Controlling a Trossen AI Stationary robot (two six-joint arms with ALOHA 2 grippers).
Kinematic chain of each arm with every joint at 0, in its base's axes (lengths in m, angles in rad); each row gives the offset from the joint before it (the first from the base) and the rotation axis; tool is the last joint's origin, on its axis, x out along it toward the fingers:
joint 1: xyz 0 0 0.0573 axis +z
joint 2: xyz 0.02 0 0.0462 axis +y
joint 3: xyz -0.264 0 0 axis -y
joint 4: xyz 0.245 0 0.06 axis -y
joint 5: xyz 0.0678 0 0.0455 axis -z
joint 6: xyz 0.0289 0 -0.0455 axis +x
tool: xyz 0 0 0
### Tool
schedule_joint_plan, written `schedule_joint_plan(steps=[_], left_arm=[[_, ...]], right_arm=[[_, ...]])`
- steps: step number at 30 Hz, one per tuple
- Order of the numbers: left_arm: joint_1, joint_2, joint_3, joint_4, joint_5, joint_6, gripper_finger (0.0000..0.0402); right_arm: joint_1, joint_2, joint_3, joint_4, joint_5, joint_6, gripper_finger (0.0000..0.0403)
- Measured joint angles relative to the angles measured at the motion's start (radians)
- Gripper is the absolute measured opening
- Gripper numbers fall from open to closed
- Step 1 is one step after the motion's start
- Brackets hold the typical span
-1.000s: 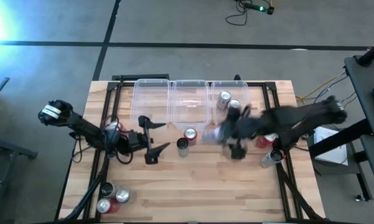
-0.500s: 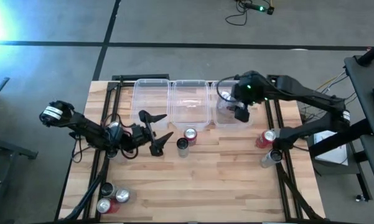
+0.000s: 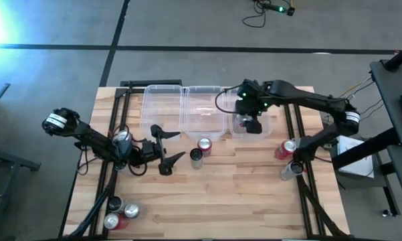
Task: Sort soda cans
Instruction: Put the top red silver soda can into the right transparent bin
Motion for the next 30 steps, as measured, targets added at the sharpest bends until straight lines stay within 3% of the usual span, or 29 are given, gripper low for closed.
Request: schedule_joint_plan(steps=[6,15,20,25,30], left_arm=[[0.000,-0.001,-0.001,-0.019,-0.070,0.001,0.0345],[0.000,-0.001,-0.001,-0.042,-0.081,0.011,0.0345],[0.000,-0.001,-0.001,-0.056,-0.171,0.001,0.0345],[-0.011,-0.001,-0.001,-0.081,-0.097,0.010,0.0345],[-0.043,-0.019,-0.001,-0.081,-0.098,0.025,0.0345]], right_arm=[[-0.049,0.050,-0.027,0.006,-0.039,-0.078,0.0301],[-0.096,0.088,-0.068,0.084,-0.075,-0.171,0.0303],[-0.117,0.124,-0.070,0.105,-0.095,-0.180,0.0306],[-0.119,0.171,-0.074,0.102,-0.100,-0.186,0.0307],[-0.118,0.211,-0.074,0.105,-0.098,-0.178,0.0313]])
